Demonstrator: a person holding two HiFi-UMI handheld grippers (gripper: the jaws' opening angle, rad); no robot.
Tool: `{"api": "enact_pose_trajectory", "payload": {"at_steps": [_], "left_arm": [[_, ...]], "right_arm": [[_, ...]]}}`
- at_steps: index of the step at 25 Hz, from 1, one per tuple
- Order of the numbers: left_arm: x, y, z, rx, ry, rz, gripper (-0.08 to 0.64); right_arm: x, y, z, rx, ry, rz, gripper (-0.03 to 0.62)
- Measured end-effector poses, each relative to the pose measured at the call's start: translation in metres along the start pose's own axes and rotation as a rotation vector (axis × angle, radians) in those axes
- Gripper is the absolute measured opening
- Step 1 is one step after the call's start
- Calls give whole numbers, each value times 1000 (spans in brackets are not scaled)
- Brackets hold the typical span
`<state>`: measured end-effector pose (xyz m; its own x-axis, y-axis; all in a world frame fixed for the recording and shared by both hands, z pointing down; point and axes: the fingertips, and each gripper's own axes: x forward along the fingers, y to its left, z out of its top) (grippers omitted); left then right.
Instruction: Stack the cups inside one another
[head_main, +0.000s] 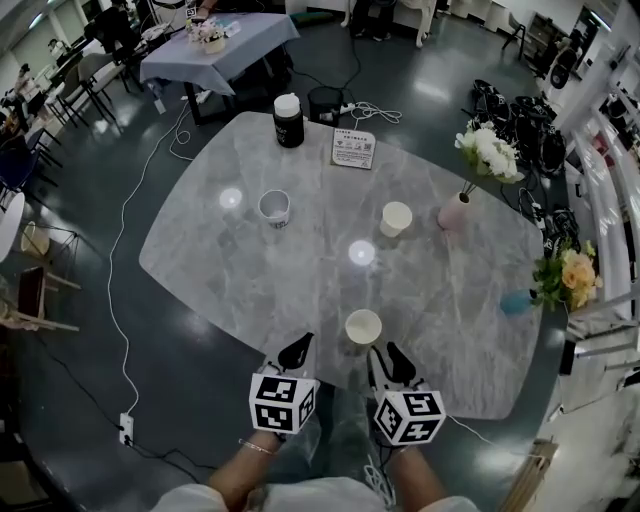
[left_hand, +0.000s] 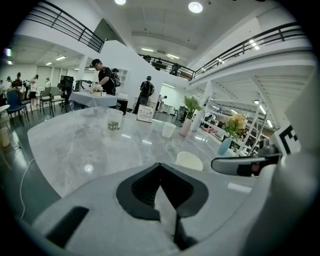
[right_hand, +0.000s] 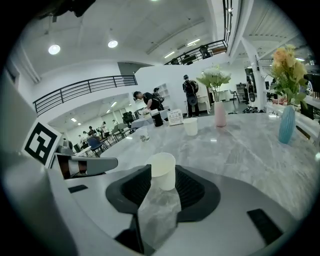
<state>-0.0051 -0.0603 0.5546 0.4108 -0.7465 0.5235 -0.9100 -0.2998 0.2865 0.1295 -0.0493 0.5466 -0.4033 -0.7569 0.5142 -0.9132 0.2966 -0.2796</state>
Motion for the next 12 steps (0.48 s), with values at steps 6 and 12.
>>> {"api": "enact_pose_trajectory", "payload": {"at_steps": [6,12], "left_arm": [[7,0,-11,-10,21,2,0],[13,3,-21,-13,39,7,0]], "right_arm": [[11,1,-11,-18,36,15,160],[24,4,-27,-35,84,29,208]]}}
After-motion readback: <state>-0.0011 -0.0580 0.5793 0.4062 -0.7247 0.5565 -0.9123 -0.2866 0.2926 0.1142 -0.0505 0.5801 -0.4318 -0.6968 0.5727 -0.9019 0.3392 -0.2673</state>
